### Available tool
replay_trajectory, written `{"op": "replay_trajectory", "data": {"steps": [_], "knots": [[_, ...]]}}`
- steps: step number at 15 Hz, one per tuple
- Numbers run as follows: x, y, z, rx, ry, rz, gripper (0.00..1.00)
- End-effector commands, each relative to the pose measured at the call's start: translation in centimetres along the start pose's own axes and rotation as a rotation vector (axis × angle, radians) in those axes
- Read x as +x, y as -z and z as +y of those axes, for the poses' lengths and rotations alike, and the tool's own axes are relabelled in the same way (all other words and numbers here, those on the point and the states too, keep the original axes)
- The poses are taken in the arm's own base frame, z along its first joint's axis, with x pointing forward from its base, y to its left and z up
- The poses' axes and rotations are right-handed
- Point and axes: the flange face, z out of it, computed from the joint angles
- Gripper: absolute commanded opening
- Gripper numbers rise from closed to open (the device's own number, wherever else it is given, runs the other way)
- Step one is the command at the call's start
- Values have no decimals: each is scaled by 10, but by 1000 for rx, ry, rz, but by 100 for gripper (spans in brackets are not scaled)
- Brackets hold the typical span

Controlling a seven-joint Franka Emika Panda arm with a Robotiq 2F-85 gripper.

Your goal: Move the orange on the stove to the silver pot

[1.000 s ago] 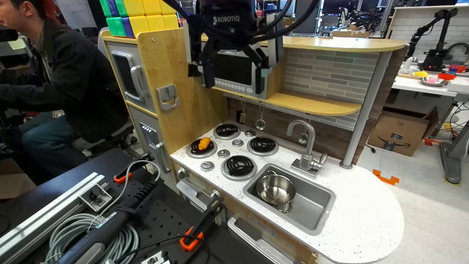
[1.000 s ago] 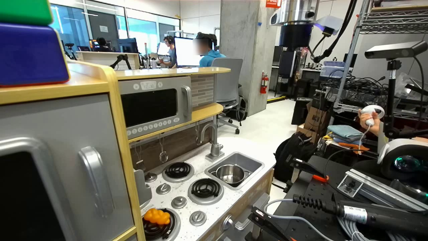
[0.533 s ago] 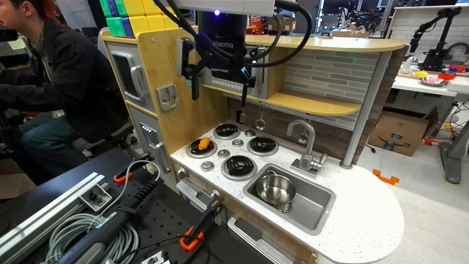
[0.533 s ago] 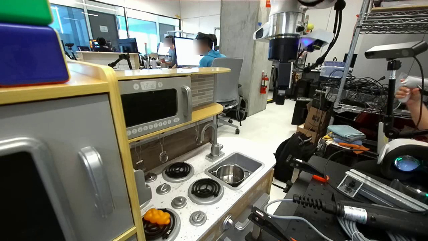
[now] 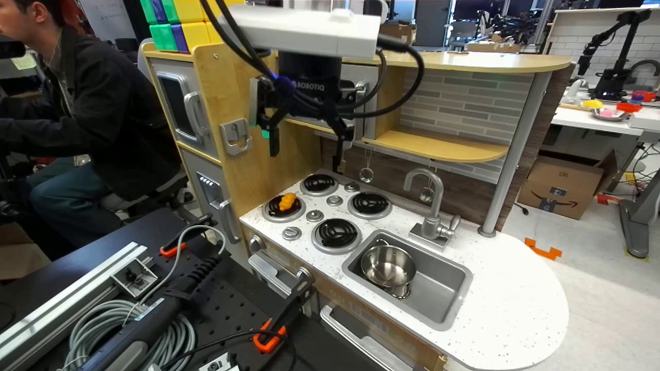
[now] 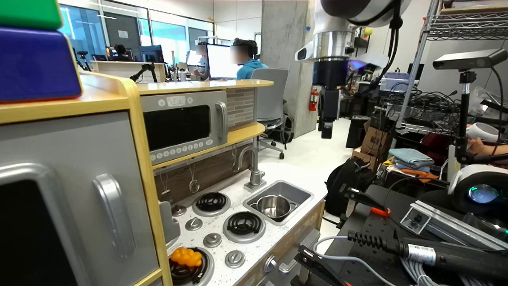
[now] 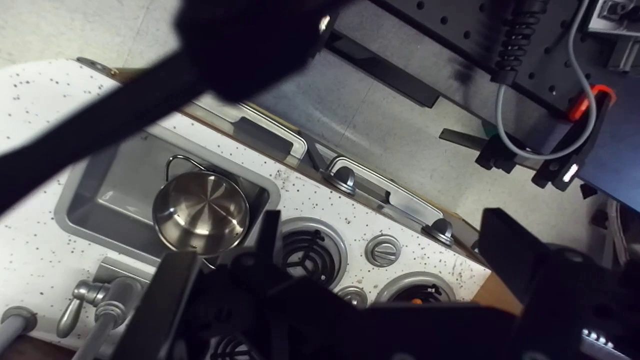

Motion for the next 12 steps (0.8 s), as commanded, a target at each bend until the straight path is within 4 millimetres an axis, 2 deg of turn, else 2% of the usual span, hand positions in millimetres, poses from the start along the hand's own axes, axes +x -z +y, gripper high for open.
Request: {"op": "replay_trajectory", "data": {"steps": [1, 2, 5, 7, 9, 12], "knots": [[40, -50, -27, 22, 31, 44, 100], [53, -58, -36, 52, 31, 59, 100], [111, -73, -63, 212, -7, 103, 100], [149, -84, -74, 231, -56, 131, 100], [186, -98, -76, 202, -89, 139, 100], [223, -121, -78, 163, -122, 122, 100]]}}
